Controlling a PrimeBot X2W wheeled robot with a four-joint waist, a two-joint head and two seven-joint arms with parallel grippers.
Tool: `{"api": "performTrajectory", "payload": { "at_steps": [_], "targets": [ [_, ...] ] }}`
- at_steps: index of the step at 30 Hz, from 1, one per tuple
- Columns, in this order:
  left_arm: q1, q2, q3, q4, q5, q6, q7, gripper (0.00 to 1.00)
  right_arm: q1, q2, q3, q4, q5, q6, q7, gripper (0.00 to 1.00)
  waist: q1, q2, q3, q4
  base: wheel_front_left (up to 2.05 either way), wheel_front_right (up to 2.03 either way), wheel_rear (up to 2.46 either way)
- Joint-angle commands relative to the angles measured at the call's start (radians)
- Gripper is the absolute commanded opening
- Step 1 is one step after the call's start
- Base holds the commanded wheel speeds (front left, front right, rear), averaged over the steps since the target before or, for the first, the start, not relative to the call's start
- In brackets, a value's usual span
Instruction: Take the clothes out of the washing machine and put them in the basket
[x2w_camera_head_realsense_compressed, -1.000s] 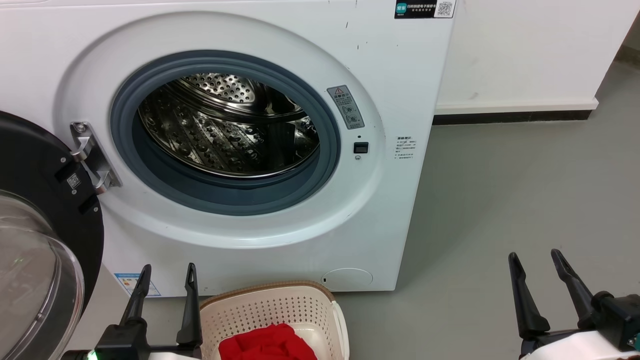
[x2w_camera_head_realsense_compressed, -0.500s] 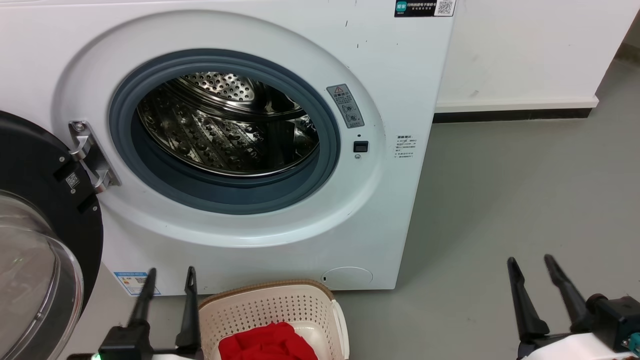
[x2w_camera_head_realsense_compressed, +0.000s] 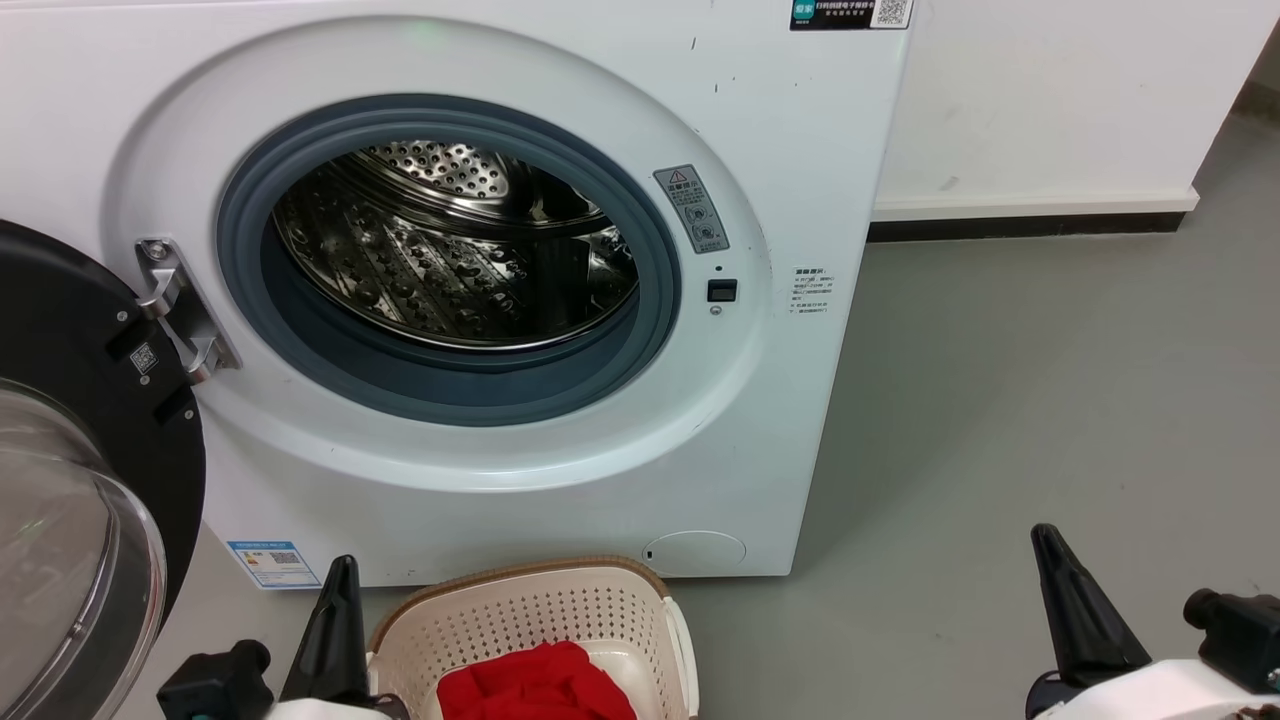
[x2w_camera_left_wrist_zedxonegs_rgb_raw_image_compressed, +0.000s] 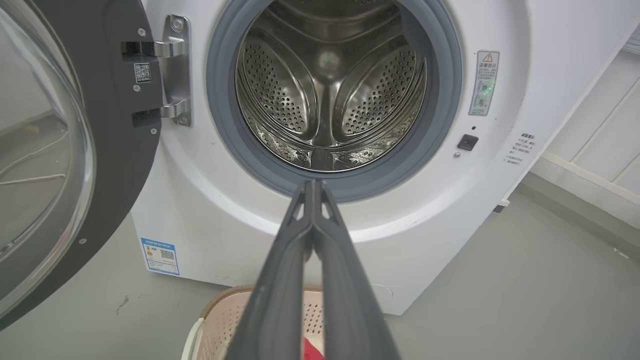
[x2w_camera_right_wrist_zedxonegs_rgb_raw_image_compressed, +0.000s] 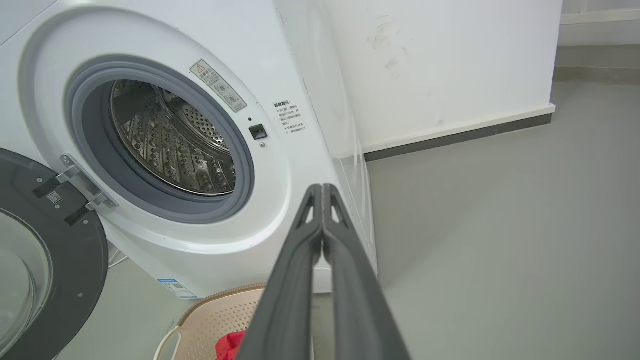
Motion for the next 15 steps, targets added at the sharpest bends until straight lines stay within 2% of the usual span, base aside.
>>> {"api": "performTrajectory", "payload": {
  "at_steps": [1,15],
  "targets": [
    [-0.031,0.006,0.003,-0.006,-0.04,-0.005,0.005,0.0,-0.032,-0.009,0.001,-0.003,0.041,0.0,-0.005,0.0,0.0,0.0,0.0,0.0,0.0,0.0,0.0],
    [-0.081,0.009,0.012,0.052,-0.293,-0.03,0.044,0.0,-0.083,-0.021,0.002,0.071,0.289,0.0,-0.006,0.0,0.0,0.0,0.006,0.001,0.0,0.0,0.0]
  ]
}}
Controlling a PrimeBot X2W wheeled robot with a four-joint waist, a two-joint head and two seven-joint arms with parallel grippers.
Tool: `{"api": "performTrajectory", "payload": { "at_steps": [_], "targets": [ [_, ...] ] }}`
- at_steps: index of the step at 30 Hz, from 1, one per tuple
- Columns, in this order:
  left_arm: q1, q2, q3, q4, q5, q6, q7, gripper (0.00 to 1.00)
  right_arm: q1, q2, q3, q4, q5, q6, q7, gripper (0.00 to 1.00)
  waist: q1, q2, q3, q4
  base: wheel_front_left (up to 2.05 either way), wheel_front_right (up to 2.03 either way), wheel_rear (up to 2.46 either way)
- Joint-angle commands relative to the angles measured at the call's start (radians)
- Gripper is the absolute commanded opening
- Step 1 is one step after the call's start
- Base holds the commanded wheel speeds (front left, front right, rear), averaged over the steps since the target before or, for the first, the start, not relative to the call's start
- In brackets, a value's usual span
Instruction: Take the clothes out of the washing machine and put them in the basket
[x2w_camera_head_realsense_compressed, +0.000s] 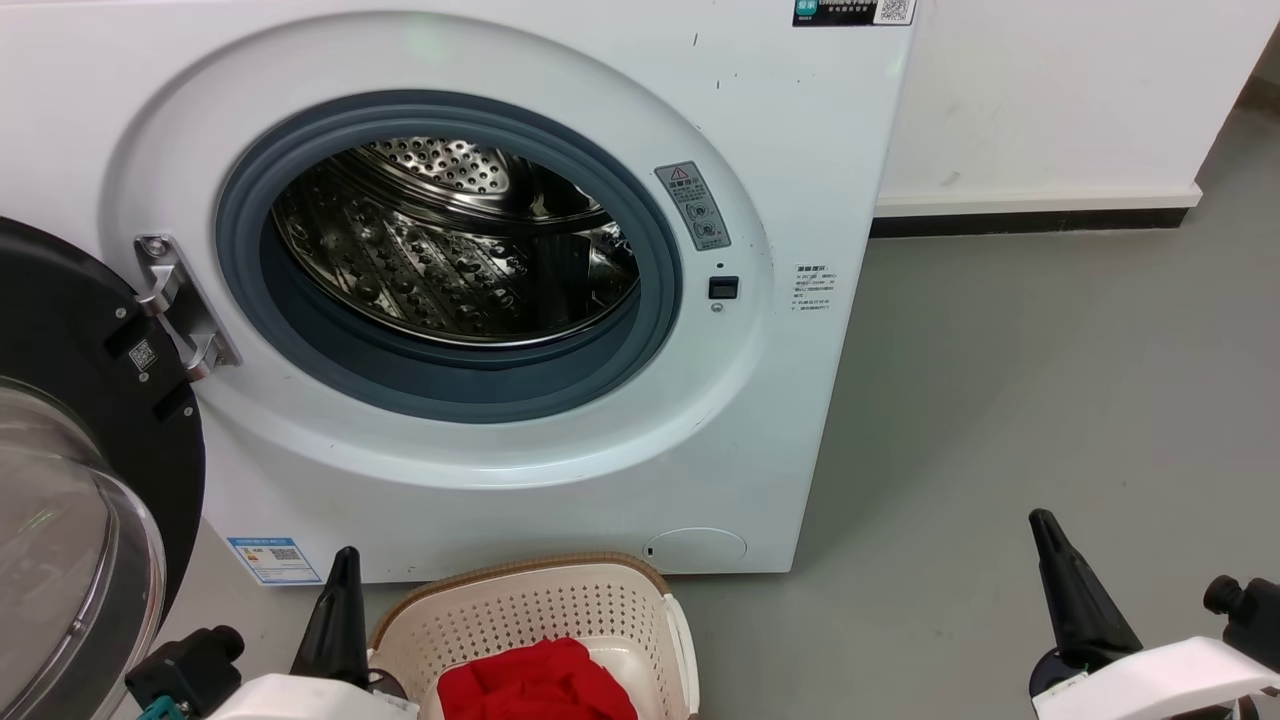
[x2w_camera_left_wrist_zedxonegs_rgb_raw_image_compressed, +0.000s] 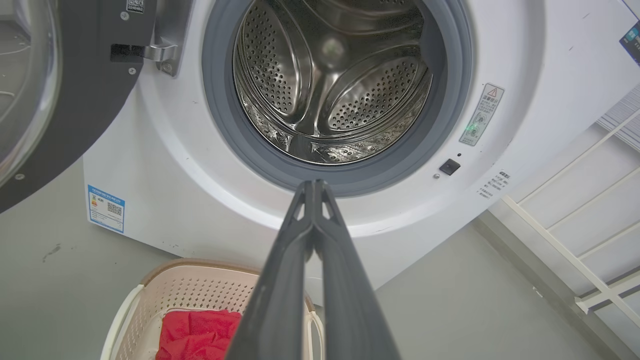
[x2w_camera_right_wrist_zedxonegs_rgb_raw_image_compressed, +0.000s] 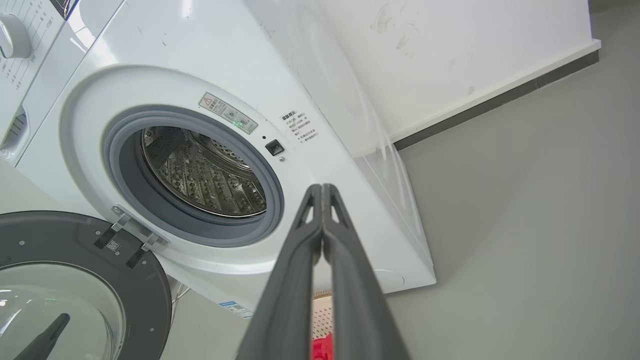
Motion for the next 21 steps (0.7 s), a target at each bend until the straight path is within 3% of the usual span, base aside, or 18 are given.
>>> {"api": "performTrajectory", "payload": {
  "at_steps": [1,21],
  "targets": [
    [-0.032,0.008,0.004,-0.005,-0.035,-0.006,0.004,0.0,-0.031,-0.009,0.0,-0.002,0.036,0.0,-0.004,0.0,0.0,0.0,0.0,0.0,0.0,0.0,0.0],
    [-0.087,0.007,0.02,0.051,-0.326,-0.033,0.053,0.0,-0.089,-0.016,-0.008,0.084,0.319,0.0,0.003,0.0,0.0,0.0,0.008,0.002,0.0,0.0,0.0]
  ]
}}
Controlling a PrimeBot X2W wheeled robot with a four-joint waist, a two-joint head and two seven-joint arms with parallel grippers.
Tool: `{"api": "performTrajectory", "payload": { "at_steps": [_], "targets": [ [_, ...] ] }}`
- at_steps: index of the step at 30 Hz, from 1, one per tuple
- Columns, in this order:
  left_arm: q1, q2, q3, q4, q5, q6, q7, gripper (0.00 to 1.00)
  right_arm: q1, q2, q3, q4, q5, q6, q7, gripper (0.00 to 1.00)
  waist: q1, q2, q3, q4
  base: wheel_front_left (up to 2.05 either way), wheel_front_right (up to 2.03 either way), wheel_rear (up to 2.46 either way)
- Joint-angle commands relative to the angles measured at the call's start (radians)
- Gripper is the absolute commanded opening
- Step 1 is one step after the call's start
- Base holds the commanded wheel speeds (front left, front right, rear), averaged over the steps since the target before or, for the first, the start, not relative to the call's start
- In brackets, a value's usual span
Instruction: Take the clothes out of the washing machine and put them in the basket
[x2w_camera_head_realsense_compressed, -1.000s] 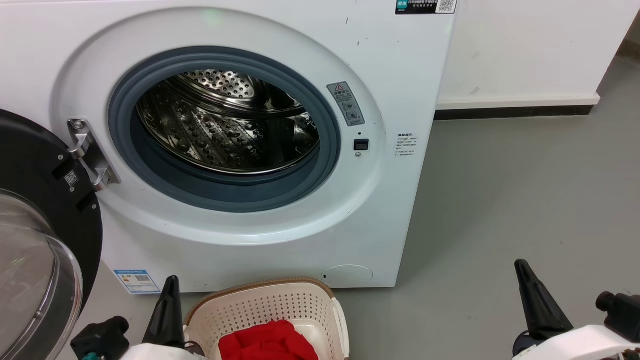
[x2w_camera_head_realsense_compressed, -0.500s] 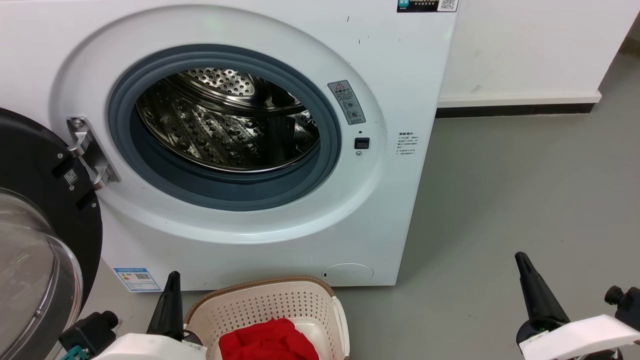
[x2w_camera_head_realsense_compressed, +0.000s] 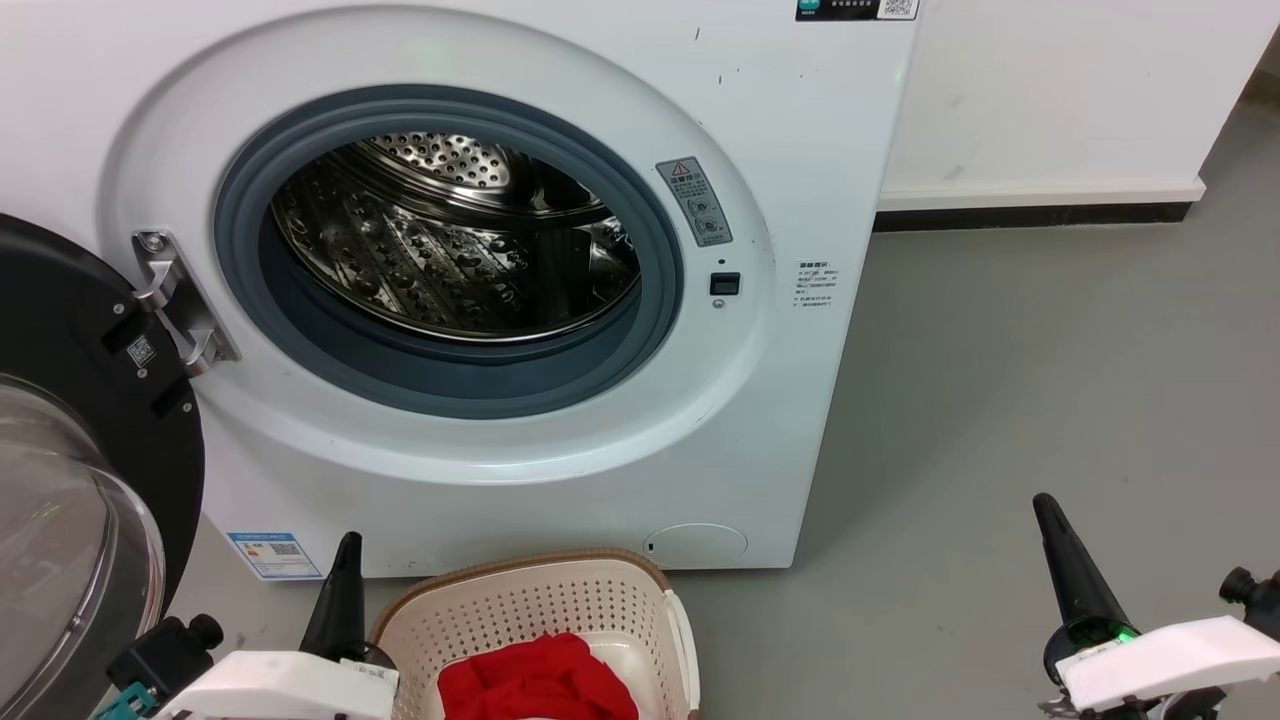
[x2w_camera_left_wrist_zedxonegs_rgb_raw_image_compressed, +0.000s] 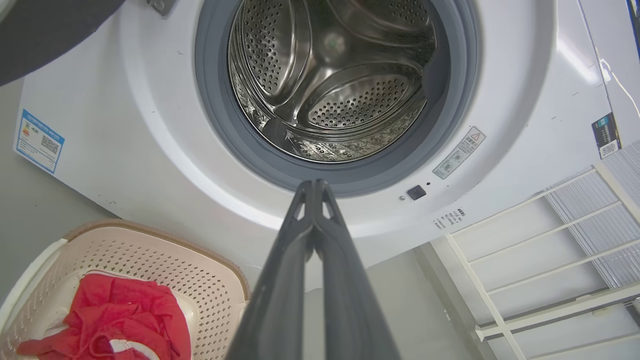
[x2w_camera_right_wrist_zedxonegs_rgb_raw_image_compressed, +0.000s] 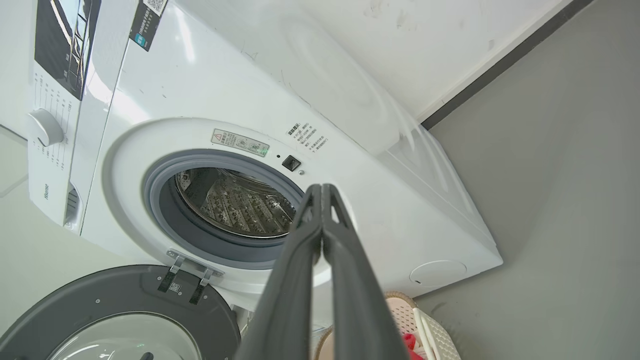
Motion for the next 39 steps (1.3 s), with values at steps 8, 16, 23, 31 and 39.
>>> {"api": "performTrajectory", "payload": {
  "at_steps": [8,16,23,31,39],
  "targets": [
    [-0.045,0.005,0.011,0.012,-0.106,-0.013,0.019,0.0,-0.046,-0.009,-0.006,0.024,0.105,0.0,0.003,0.0,0.0,0.0,0.003,0.001,0.0,0.0,0.0],
    [-0.063,0.003,0.018,0.031,-0.198,-0.022,0.037,0.0,-0.066,-0.009,-0.011,0.052,0.194,0.0,0.007,0.0,0.0,0.0,0.006,0.001,0.0,0.0,0.0],
    [-0.076,0.001,0.025,0.048,-0.274,-0.03,0.052,0.0,-0.079,-0.009,-0.015,0.075,0.267,0.0,0.011,0.0,0.0,0.0,0.009,0.002,0.0,0.0,0.0],
    [-0.091,-0.002,0.032,0.065,-0.355,-0.038,0.068,0.0,-0.096,-0.009,-0.021,0.1,0.345,0.0,0.016,0.0,0.0,0.0,0.012,0.002,0.0,0.0,0.0],
    [-0.107,-0.005,0.039,0.081,-0.429,-0.045,0.084,0.0,-0.111,-0.008,-0.026,0.124,0.417,0.0,0.02,0.0,0.0,0.0,0.015,0.003,0.0,0.0,0.0]
  ]
}}
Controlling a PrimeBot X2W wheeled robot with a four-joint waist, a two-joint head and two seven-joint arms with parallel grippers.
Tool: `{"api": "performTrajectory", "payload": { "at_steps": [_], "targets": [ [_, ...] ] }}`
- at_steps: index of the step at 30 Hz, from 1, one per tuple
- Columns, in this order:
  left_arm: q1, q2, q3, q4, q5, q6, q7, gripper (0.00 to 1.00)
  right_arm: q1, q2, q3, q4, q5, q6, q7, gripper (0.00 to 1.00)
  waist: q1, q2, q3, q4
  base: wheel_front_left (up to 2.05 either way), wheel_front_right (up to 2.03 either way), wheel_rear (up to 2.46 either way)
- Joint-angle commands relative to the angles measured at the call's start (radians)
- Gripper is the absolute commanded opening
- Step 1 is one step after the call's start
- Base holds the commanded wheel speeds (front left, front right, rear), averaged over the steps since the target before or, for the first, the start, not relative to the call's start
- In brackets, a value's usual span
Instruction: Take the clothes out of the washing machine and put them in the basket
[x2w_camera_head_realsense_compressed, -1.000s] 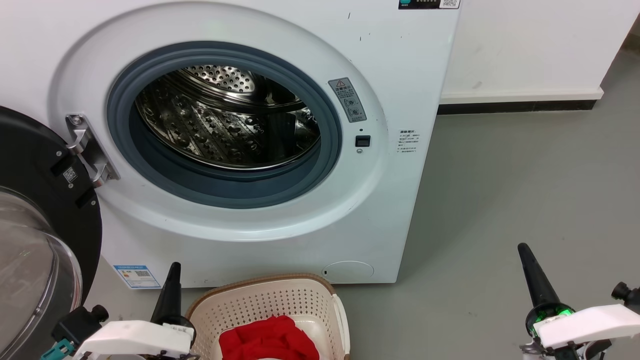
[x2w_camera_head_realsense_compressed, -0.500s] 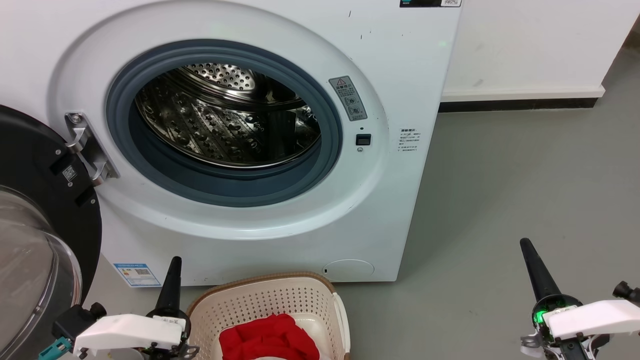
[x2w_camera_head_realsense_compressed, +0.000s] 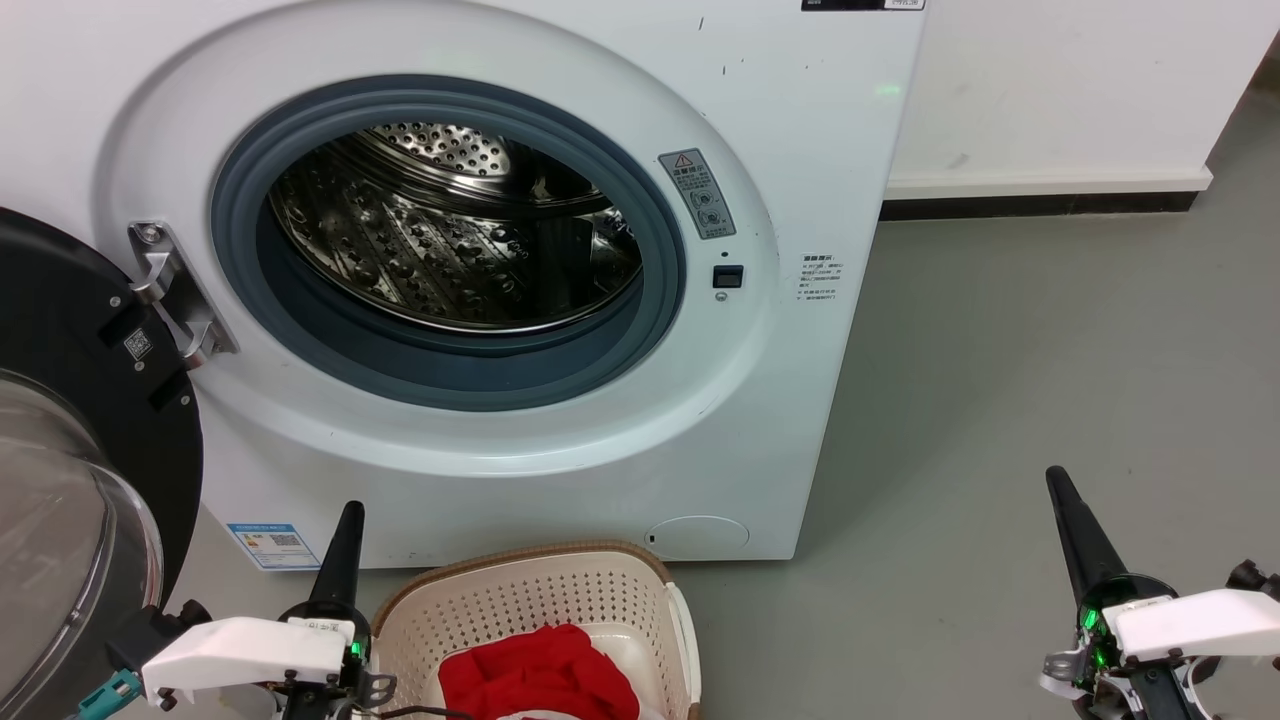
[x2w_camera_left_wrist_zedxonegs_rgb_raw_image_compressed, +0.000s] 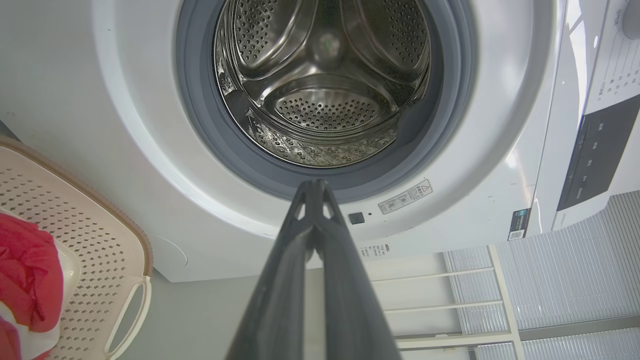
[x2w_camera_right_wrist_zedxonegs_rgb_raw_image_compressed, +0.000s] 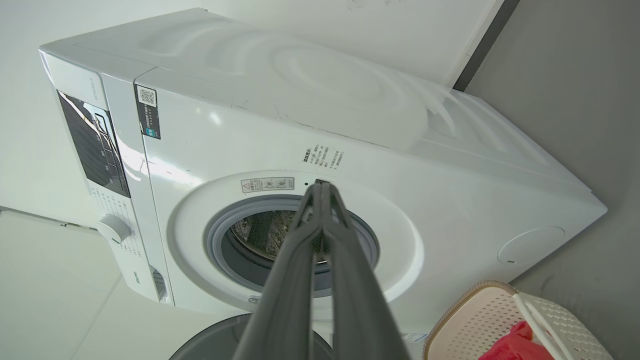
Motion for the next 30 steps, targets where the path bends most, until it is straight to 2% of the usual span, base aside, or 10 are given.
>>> {"api": "performTrajectory", "payload": {
  "at_steps": [1,30],
  "targets": [
    [-0.023,-0.001,0.006,0.0,-0.027,-0.009,0.008,0.0,-0.024,-0.004,-0.003,0.004,0.029,0.0,0.003,0.0,0.0,-0.0001,0.001,0.0,0.0,0.0,0.0],
    [-0.067,-0.011,0.03,0.052,-0.257,-0.031,0.058,0.0,-0.072,0.003,-0.025,0.078,0.249,0.0,0.019,0.0,0.0,-0.0001,0.012,0.002,0.0,0.0,0.0]
  ]
}}
